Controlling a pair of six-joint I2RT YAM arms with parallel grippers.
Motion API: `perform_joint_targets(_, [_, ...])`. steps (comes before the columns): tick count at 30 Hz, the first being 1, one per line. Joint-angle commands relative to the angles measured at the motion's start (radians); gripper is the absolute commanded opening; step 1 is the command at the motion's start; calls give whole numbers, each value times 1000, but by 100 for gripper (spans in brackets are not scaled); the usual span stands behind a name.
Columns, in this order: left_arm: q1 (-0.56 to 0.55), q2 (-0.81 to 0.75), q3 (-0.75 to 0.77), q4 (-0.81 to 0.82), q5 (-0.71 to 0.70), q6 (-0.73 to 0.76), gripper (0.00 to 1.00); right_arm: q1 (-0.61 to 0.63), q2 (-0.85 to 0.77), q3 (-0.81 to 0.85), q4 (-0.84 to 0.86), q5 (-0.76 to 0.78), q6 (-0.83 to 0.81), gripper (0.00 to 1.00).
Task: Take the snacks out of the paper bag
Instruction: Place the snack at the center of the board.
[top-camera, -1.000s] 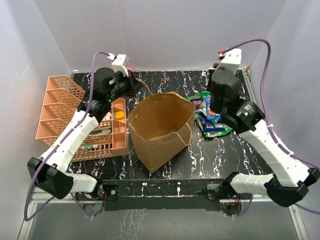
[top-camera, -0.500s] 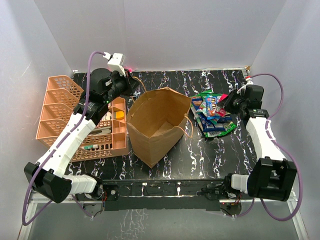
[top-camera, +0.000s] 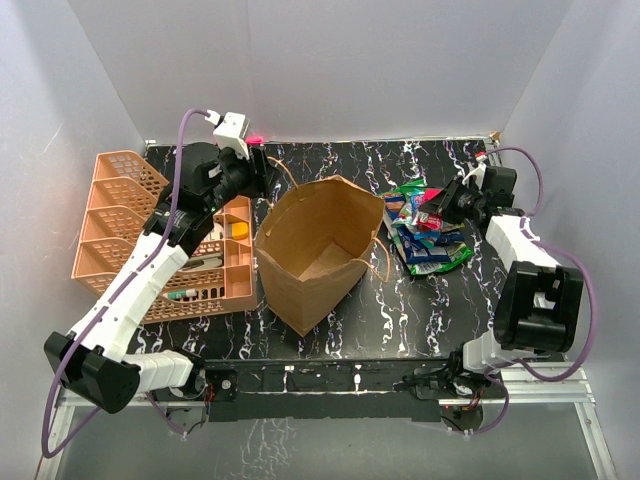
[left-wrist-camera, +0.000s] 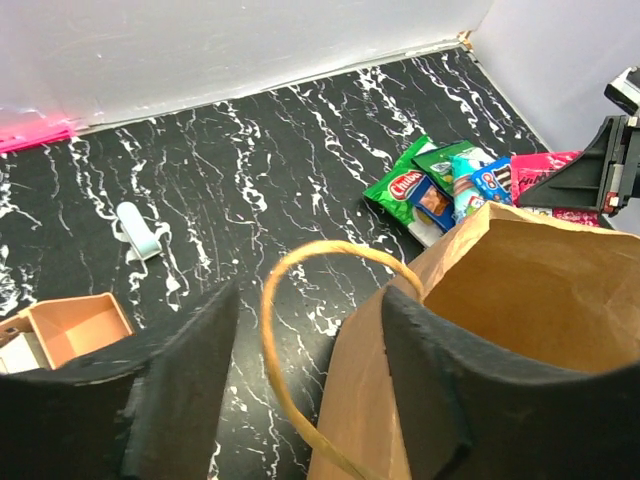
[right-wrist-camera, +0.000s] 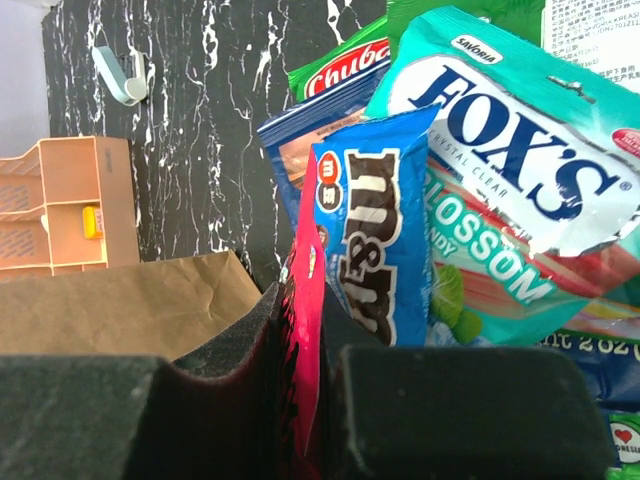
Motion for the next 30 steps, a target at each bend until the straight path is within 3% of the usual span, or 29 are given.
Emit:
perform_joint_targets(1, [-13,-49,24,-38,-49,51,62,-13,24,78,48,-25,-55,12])
perform_joint_targets(6, [-21,-58,78,-109,-40,42,69,-18,41,108,-1,10,-102,17])
perform_joint_targets(13, [-22,-88,128,-200,22,-7,71,-24,72,135,-38,40,-121,26])
perform_joint_targets(25, [-22,-187,160,-273,20,-32,73,-29,118,179,-102,148,-157,28])
perform_joint_targets(30, [-23,-209,159,-282,23,-38,73,-29,147,207,-106,137,-172,41])
